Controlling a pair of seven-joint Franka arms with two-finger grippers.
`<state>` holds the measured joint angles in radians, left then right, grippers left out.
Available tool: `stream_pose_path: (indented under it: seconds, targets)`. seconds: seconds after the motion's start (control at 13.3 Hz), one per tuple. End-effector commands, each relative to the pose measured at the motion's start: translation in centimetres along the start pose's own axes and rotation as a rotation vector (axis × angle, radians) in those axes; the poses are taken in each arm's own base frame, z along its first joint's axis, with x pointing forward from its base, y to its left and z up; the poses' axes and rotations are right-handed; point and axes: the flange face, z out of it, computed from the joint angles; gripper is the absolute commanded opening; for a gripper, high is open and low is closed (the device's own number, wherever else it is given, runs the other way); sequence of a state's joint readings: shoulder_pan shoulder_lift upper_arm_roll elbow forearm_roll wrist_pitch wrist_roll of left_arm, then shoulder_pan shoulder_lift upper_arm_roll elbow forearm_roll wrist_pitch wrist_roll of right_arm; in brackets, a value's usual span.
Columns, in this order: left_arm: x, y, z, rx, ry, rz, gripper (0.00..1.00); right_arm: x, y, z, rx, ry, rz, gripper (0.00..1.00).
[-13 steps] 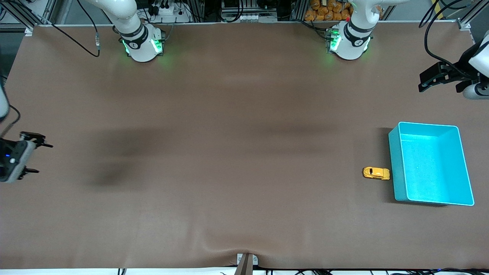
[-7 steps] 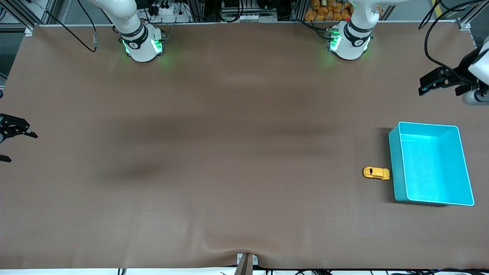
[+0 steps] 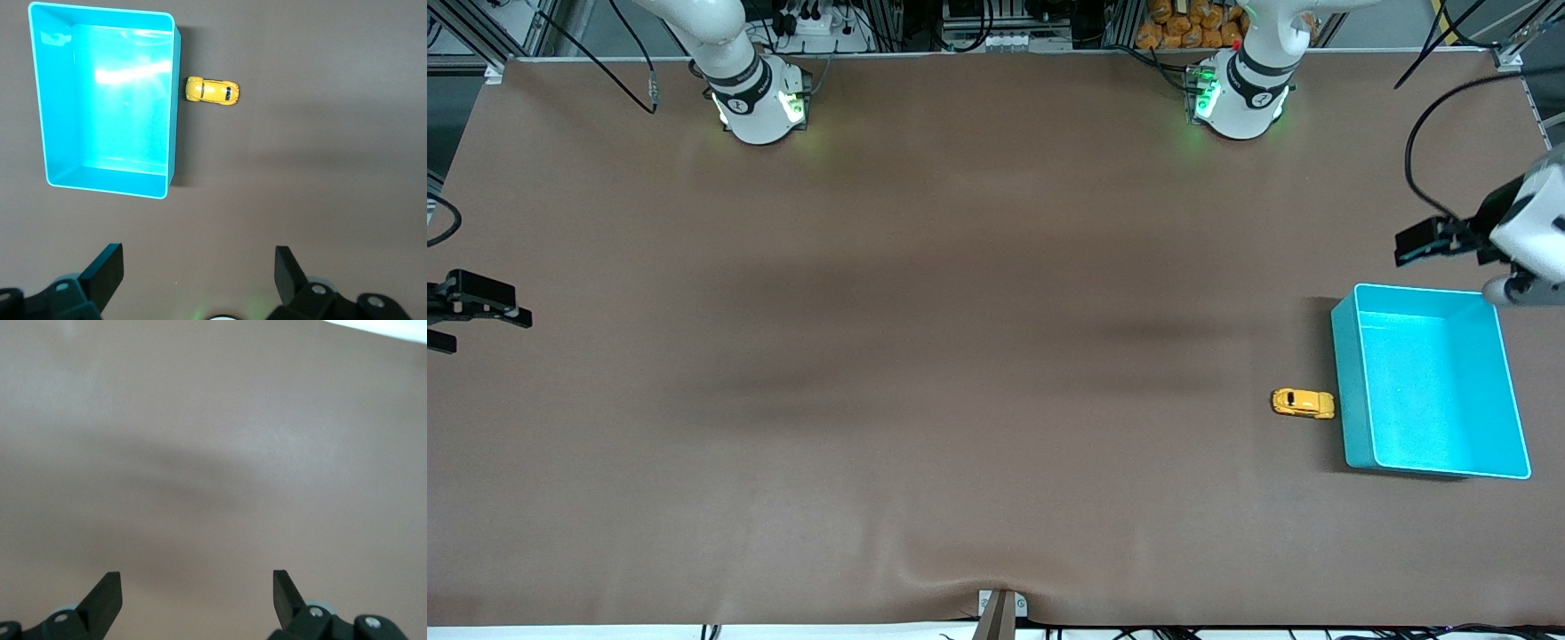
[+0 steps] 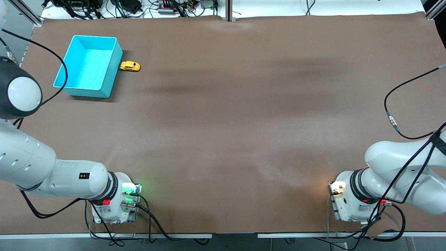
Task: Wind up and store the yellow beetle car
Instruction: 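Retract the right gripper while the left gripper reaches the car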
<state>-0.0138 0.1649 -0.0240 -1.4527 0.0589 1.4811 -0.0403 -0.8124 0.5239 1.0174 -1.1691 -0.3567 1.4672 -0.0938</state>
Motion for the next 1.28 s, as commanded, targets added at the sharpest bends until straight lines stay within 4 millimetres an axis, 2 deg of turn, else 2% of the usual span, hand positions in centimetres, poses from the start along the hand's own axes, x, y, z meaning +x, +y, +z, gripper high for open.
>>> stream_pose_path:
  seconds: [0.0,0.15,0.23,0.38,0.6,0.9,1.21]
  targets:
    - [2.5,-1.3,3.5,0.013,-0.033,-0.025,1.00,-1.4,-2.1,-3.3,-0.049,0.026,0.222,1.00]
    - [4.1,-2.8,6.9,0.011,-0.084,-0.066,1.00,-2.8,-3.3,-5.6,-0.099,0.051,0.245,1.00]
    - [4.7,-3.6,8.3,0.010,-0.107,-0.112,1.00,-2.9,-3.4,-5.5,-0.096,0.040,0.248,1.00]
    - [6.0,-3.6,11.7,0.020,-0.148,-0.181,1.00,-2.9,-3.8,-5.3,-0.019,0.031,0.243,1.00]
    - [8.3,-3.4,16.6,0.029,-0.152,-0.353,1.00,-2.7,-4.4,-5.3,-0.005,0.031,0.220,1.00]
    - [8.5,-2.9,21.9,0.022,-0.091,-0.575,1.00,-2.7,-4.7,-5.3,-0.003,0.030,0.213,1.00]
    - [8.7,-2.4,25.6,-0.006,-0.030,-0.781,1.00,-2.4,-6.1,-5.3,-0.004,0.031,0.191,1.00]
